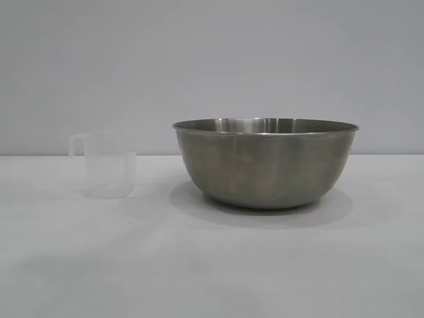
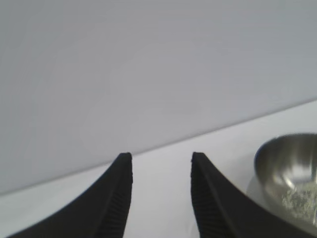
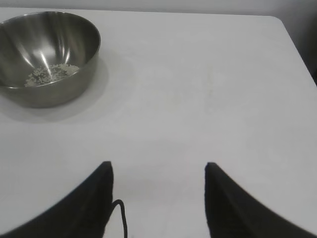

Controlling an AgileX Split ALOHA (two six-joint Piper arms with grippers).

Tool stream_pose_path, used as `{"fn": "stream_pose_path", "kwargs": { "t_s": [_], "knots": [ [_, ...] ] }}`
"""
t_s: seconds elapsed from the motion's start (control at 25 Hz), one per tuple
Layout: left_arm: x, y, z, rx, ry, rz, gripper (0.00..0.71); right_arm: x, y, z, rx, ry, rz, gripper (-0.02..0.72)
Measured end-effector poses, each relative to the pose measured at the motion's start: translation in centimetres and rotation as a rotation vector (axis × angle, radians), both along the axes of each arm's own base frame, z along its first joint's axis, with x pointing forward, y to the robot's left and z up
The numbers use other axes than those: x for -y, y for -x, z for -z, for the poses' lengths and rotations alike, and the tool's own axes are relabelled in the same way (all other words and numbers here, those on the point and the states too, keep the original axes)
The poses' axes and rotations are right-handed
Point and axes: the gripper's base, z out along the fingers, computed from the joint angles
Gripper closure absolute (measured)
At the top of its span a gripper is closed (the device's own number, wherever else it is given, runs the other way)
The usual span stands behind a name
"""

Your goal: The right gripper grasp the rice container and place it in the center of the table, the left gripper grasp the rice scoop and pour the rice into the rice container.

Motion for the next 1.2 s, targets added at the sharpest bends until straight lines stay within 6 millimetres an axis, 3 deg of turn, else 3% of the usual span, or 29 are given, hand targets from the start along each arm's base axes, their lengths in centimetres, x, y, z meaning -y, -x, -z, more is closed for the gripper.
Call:
{"fn": "stream_pose_path", "kwargs": {
  "t_s": [0.24, 0.4, 0.6, 0.84, 1.2],
  "knots": [
    [1.2, 6.3, 0.4, 0.031, -0.006, 0.074, 0.426, 0.0, 0.0, 0.0, 0.000, 0.000, 0.000, 0.312],
    [1.7, 8.6, 1.8, -0.085, -0.018, 0.045, 0.426, 0.0, 0.0, 0.0, 0.000, 0.000, 0.000, 0.312],
    [2.0, 10.1, 2.0, -0.119, 0.010, -0.018, 0.426, 0.0, 0.0, 0.0, 0.000, 0.000, 0.000, 0.312],
    [1.1, 11.0, 3.0, -0.204, 0.069, -0.161, 0.426, 0.0, 0.0, 0.0, 0.001, 0.000, 0.000, 0.312],
    [0.3, 11.4, 3.5, -0.261, 0.083, -0.099, 0.426, 0.0, 0.0, 0.0, 0.001, 0.000, 0.000, 0.312]
  ]
}}
